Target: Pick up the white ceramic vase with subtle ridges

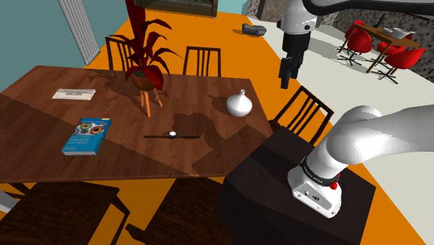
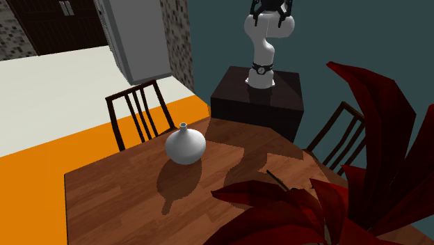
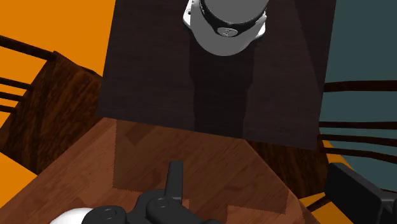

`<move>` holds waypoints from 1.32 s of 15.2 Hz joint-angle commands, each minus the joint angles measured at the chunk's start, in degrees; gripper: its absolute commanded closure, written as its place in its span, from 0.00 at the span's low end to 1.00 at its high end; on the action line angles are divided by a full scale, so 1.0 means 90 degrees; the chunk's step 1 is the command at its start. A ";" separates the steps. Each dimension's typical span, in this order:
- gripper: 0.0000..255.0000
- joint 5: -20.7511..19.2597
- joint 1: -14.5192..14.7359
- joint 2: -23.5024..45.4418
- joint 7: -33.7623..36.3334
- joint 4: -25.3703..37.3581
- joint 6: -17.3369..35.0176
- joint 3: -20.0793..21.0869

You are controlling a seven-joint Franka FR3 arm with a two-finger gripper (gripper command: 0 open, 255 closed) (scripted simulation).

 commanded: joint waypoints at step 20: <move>0.00 -0.0797 -0.0566 0.3337 -0.1636 0.0073 0.4065 -0.1397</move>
